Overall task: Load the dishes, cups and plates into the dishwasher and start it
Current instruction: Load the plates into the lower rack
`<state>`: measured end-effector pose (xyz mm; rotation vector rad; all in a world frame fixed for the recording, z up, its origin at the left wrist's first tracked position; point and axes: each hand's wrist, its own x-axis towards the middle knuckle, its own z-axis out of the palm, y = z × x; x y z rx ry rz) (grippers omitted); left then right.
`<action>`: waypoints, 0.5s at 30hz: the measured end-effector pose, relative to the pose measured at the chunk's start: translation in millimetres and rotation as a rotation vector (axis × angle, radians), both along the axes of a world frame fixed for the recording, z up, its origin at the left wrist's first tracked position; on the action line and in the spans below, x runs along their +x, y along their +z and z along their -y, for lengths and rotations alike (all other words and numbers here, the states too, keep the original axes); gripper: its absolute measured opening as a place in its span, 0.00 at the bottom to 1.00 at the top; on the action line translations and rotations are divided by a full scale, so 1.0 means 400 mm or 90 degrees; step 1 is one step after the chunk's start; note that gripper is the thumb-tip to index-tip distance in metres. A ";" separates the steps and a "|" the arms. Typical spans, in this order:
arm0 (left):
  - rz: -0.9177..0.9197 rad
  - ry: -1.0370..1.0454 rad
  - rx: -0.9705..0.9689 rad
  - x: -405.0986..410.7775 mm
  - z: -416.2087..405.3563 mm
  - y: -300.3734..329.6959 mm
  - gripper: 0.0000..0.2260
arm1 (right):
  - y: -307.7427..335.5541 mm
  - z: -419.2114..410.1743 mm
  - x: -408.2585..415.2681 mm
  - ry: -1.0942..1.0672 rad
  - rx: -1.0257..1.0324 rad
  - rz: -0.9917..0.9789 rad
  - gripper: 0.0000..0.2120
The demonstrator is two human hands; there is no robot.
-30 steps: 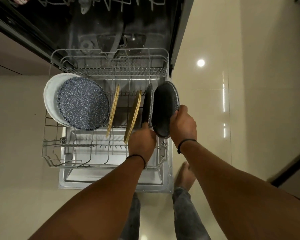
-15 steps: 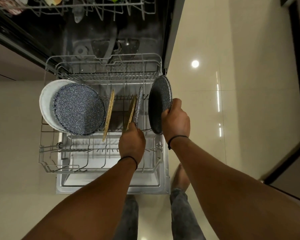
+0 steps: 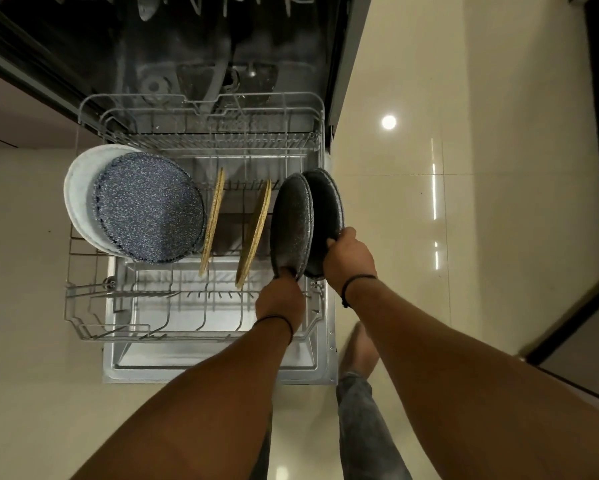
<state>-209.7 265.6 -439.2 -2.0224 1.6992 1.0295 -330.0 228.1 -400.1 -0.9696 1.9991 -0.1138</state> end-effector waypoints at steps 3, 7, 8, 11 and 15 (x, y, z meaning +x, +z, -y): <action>-0.007 -0.027 -0.005 0.005 0.008 -0.004 0.15 | -0.004 0.000 -0.004 0.000 -0.004 0.000 0.13; -0.027 -0.048 -0.028 -0.005 0.019 0.001 0.17 | -0.002 -0.015 -0.006 -0.007 -0.009 -0.001 0.17; -0.030 -0.051 -0.039 -0.006 0.018 0.002 0.16 | -0.002 -0.021 -0.007 -0.011 -0.016 -0.004 0.18; -0.031 -0.077 -0.079 -0.008 0.019 0.007 0.15 | 0.005 -0.029 -0.010 -0.009 -0.038 -0.013 0.17; -0.038 -0.119 -0.149 -0.005 0.048 0.006 0.12 | 0.007 -0.021 -0.005 0.000 -0.049 -0.005 0.13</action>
